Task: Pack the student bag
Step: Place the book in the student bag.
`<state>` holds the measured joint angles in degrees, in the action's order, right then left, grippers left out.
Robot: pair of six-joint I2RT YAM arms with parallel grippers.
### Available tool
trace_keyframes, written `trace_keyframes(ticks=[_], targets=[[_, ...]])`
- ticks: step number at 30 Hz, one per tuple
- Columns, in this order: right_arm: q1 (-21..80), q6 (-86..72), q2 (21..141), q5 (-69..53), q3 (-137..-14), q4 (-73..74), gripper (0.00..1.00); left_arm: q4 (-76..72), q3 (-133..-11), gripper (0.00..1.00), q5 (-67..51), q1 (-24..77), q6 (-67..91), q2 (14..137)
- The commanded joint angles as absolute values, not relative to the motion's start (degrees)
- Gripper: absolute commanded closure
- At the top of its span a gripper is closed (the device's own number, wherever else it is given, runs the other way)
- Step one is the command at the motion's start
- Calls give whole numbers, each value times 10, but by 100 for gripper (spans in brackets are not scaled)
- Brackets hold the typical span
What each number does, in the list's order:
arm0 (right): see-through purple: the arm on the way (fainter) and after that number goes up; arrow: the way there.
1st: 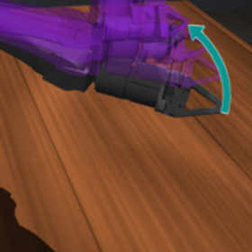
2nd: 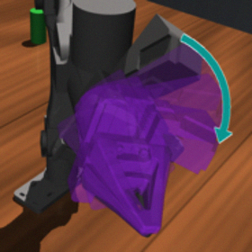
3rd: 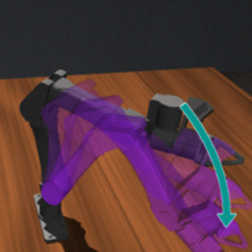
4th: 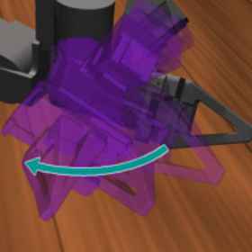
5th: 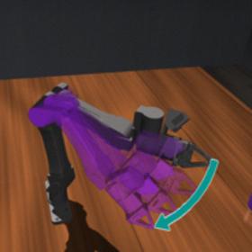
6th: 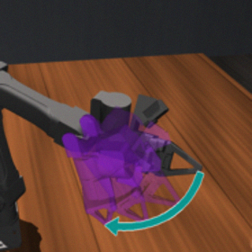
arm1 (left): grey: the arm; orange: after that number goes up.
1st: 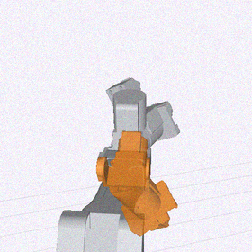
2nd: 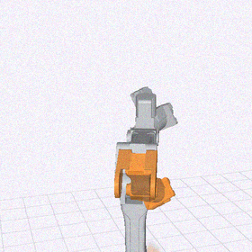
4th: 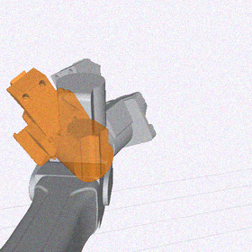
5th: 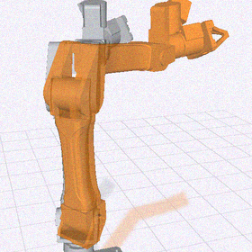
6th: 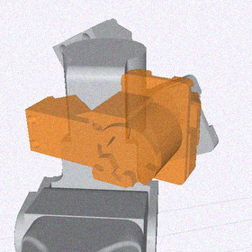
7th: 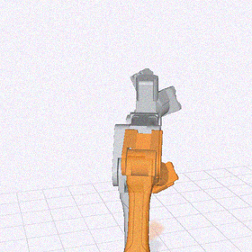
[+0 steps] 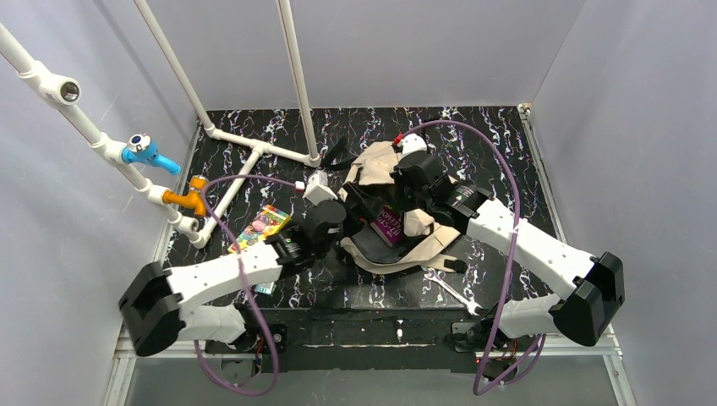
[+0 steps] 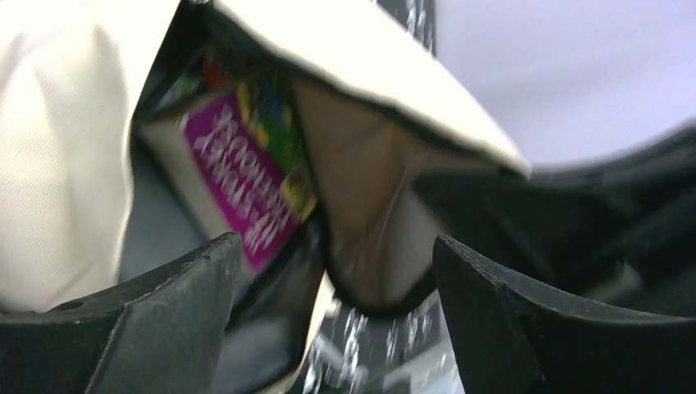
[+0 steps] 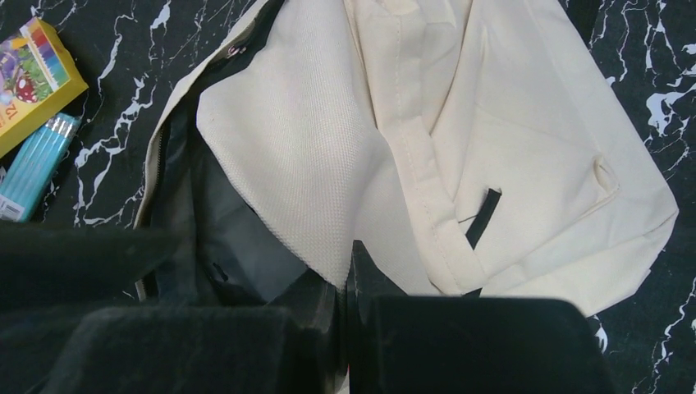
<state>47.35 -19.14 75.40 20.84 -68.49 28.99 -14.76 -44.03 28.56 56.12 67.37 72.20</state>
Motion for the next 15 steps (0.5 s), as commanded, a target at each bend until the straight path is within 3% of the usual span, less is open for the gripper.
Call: trace_keyframes(ticks=[1,8,12,15], targets=[[464,-151,738,203,-687,273,99,108,-464,16,148,553,588,588],[463,-128,733,57,-666,307,99,294,-496,16,190,517,478,489],[463,-153,738,-4,-635,301,97,232,-479,14,97,467,460,534],[463,-178,742,-27,-608,286,93,213,-492,14,120,460,447,600]])
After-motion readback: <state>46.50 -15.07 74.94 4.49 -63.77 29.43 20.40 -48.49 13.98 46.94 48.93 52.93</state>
